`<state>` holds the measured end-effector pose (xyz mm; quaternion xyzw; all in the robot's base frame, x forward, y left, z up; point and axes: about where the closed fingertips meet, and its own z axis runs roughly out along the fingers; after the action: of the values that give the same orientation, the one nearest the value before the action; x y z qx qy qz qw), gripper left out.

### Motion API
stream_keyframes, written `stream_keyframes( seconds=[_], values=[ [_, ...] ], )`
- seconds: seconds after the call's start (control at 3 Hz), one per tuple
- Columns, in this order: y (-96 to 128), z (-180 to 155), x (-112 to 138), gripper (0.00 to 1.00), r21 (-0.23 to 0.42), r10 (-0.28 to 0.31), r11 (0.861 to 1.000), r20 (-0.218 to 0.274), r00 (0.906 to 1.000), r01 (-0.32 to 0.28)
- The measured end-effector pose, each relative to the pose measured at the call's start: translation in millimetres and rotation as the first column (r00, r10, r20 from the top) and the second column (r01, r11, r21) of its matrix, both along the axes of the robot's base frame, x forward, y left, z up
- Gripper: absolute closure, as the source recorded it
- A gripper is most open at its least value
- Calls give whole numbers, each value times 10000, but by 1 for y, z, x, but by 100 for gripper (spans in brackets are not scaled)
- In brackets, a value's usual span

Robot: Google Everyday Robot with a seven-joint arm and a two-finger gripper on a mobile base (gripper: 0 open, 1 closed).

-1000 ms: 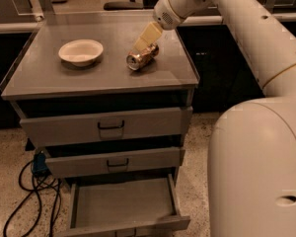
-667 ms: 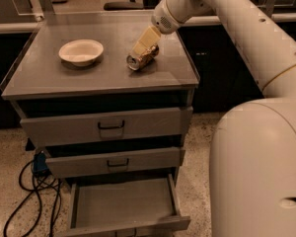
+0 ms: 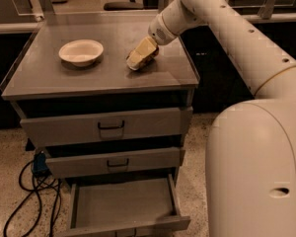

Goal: Place orange can into bottom drawer

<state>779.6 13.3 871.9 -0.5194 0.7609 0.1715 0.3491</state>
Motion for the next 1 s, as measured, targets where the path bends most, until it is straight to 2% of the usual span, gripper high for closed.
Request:
stream_keyframes(
  seconds=[0.33, 0.67, 1.0],
  values=[
    [22, -27, 8, 0, 113, -311, 9994, -401, 9987, 316],
    [22, -28, 8, 0, 113, -319, 9994, -419, 9986, 324],
    [22, -28, 8, 19, 113, -318, 9994, -419, 9986, 324]
  ],
)
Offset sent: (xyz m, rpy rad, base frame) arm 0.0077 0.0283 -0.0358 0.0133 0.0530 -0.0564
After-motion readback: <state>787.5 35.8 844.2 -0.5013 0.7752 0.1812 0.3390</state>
